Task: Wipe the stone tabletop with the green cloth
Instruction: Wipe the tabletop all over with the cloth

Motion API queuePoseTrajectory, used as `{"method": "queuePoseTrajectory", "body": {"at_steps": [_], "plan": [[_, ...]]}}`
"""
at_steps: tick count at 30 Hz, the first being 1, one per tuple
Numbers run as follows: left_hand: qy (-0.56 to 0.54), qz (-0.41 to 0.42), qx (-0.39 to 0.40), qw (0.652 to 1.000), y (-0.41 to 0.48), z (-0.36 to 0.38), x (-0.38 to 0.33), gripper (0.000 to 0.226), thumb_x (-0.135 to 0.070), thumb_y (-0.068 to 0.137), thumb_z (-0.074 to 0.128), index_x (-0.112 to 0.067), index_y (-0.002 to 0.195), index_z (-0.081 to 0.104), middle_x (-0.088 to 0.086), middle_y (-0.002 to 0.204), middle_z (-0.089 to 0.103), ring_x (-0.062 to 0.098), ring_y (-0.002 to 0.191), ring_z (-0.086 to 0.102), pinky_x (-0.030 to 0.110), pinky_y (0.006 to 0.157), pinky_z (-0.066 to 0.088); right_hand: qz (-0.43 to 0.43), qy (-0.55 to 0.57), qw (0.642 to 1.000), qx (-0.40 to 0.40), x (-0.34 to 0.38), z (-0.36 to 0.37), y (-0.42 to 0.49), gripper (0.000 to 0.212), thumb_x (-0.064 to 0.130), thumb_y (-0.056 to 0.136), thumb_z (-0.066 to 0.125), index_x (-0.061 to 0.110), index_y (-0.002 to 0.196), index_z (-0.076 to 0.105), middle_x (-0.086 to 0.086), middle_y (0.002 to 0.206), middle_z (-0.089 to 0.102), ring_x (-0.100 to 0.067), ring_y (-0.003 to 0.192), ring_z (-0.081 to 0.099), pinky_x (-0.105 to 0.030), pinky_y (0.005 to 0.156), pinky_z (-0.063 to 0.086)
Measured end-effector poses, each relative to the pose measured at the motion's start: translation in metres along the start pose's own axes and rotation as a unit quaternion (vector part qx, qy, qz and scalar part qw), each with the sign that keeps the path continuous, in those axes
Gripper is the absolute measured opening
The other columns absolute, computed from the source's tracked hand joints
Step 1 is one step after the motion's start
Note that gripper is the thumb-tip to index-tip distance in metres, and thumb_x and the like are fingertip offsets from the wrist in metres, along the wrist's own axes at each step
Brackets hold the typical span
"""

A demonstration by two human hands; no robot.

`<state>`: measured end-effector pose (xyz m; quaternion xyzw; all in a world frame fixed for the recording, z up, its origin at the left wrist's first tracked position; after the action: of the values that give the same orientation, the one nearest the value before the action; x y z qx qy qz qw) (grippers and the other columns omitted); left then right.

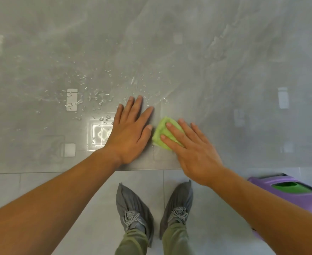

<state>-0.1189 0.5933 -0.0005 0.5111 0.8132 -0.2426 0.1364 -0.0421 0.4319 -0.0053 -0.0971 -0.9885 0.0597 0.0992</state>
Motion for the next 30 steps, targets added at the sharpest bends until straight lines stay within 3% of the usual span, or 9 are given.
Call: {"method": "queuePoseTrajectory", "body": {"at_steps": [5, 9, 12, 15, 19, 21, 24, 29, 30], "plan": [[-0.063, -0.017, -0.014, 0.998, 0.000, 0.000, 0.004, 0.063, -0.049, 0.099, 0.010, -0.026, 0.155, 0.028, -0.004, 0.167, 0.001, 0.011, 0.152, -0.013, 0.033, 0.120, -0.015, 0.121, 0.041, 0.991, -0.048, -0.007, -0.010, 0.032, 0.067, 0.016, 0.090, 0.034, 0.028, 0.155, 0.027, -0.001, 0.166, 0.013, -0.034, 0.152, 0.009, -0.052, 0.122, 0.012], [-0.054, -0.022, -0.014, 0.998, 0.000, -0.001, 0.003, 0.064, -0.048, 0.099, 0.011, -0.025, 0.155, 0.030, -0.003, 0.167, 0.003, 0.012, 0.153, -0.011, 0.031, 0.120, -0.015, -0.069, -0.007, 0.998, 0.005, 0.014, 0.004, -0.001, 0.067, 0.019, 0.091, 0.039, 0.028, 0.156, 0.023, -0.003, 0.166, 0.013, -0.035, 0.152, 0.008, -0.054, 0.121, 0.014], [-0.010, -0.035, -0.008, 0.999, 0.000, 0.000, -0.001, 0.066, -0.049, 0.097, 0.011, -0.024, 0.155, 0.028, 0.000, 0.168, 0.001, 0.016, 0.153, -0.011, 0.038, 0.122, -0.012, -0.098, -0.023, 0.995, 0.019, -0.013, 0.001, -0.022, 0.068, 0.017, 0.090, 0.043, 0.030, 0.155, 0.027, -0.001, 0.165, 0.016, -0.033, 0.152, 0.011, -0.052, 0.121, 0.016], [0.017, -0.046, -0.010, 0.999, 0.001, 0.002, -0.005, 0.064, -0.048, 0.098, 0.014, -0.023, 0.154, 0.028, 0.003, 0.168, 0.002, 0.020, 0.153, -0.010, 0.042, 0.123, -0.009, 0.034, 0.016, 0.999, -0.024, -0.060, -0.010, -0.038, 0.072, 0.010, 0.086, 0.049, 0.030, 0.153, 0.032, -0.002, 0.164, 0.021, -0.032, 0.151, 0.017, -0.051, 0.121, 0.019], [0.020, -0.068, -0.029, 0.997, 0.003, 0.002, -0.008, 0.061, -0.046, 0.098, 0.017, -0.022, 0.151, 0.034, 0.006, 0.167, 0.008, 0.024, 0.154, -0.005, 0.046, 0.123, -0.007, 0.262, 0.061, 0.961, -0.067, -0.073, -0.015, -0.049, 0.070, 0.011, 0.086, 0.044, 0.027, 0.153, 0.030, -0.004, 0.165, 0.017, -0.036, 0.151, 0.014, -0.051, 0.122, 0.014], [0.023, -0.079, -0.034, 0.996, 0.004, 0.003, -0.013, 0.062, -0.047, 0.097, 0.016, -0.021, 0.149, 0.035, 0.007, 0.166, 0.010, 0.026, 0.154, -0.004, 0.049, 0.123, -0.006, 0.232, 0.065, 0.969, -0.051, -0.040, -0.006, -0.038, 0.070, 0.014, 0.087, 0.041, 0.027, 0.154, 0.027, -0.005, 0.166, 0.014, -0.038, 0.151, 0.012, -0.053, 0.122, 0.014], [0.029, -0.090, -0.034, 0.995, 0.005, 0.006, -0.016, 0.061, -0.048, 0.096, 0.016, -0.023, 0.150, 0.034, 0.008, 0.166, 0.009, 0.026, 0.153, -0.005, 0.050, 0.122, -0.007, 0.086, 0.049, 0.994, -0.036, -0.008, 0.000, -0.019, 0.064, 0.017, 0.091, 0.041, 0.026, 0.154, 0.030, -0.003, 0.165, 0.018, -0.037, 0.151, 0.015, -0.056, 0.120, 0.018], [-0.004, -0.090, -0.037, 0.995, 0.003, 0.004, -0.009, 0.057, -0.044, 0.099, 0.019, -0.027, 0.152, 0.034, 0.002, 0.167, 0.008, 0.019, 0.154, -0.006, 0.043, 0.122, -0.009, 0.142, 0.062, 0.987, -0.050, -0.007, -0.006, -0.006, 0.066, 0.020, 0.090, 0.040, 0.027, 0.154, 0.030, -0.002, 0.165, 0.017, -0.037, 0.151, 0.011, -0.055, 0.121, 0.014], [-0.017, -0.093, -0.037, 0.995, 0.003, 0.003, -0.008, 0.057, -0.043, 0.099, 0.018, -0.028, 0.151, 0.036, 0.001, 0.167, 0.009, 0.017, 0.153, -0.005, 0.042, 0.122, -0.009, 0.119, 0.060, 0.990, -0.047, 0.005, -0.003, -0.005, 0.067, 0.020, 0.089, 0.041, 0.027, 0.154, 0.030, -0.003, 0.165, 0.017, -0.038, 0.151, 0.011, -0.055, 0.121, 0.013]]}}
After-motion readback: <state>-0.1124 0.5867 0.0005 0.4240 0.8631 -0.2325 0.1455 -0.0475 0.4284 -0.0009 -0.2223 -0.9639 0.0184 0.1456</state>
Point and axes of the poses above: each hand's wrist, its own y-axis towards the middle knuckle, its own z-axis out of the palm, x = y × z, the point moved 7 cm from there along y, towards the middle knuckle
